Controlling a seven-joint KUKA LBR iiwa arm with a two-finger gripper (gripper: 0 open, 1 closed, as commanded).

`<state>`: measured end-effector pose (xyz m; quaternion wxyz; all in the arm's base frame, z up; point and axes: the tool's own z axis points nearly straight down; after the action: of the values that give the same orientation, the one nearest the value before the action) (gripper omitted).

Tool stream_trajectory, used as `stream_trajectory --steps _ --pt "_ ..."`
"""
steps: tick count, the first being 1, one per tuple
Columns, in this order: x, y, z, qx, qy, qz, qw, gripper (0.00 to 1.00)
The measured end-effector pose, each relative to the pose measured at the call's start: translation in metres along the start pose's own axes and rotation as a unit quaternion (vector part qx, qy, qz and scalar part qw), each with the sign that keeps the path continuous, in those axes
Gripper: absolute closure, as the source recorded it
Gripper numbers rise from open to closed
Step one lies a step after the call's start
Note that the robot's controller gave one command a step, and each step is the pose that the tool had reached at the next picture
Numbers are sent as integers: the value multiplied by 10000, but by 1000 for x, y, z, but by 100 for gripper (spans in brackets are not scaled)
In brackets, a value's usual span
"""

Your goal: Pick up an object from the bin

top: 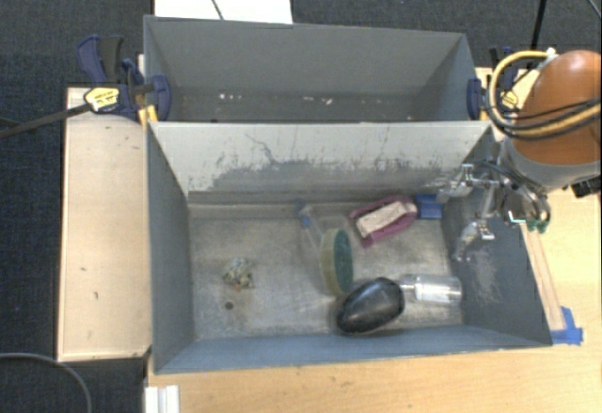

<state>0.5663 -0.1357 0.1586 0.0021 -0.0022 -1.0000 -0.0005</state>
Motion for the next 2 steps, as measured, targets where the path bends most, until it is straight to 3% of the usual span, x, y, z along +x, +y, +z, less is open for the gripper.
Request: stream_trajectory --steps 1,2 --pt "71 23 87 14 -63 -795 9968 0" --pt "80 32 58 6 -53 172 9998 0"
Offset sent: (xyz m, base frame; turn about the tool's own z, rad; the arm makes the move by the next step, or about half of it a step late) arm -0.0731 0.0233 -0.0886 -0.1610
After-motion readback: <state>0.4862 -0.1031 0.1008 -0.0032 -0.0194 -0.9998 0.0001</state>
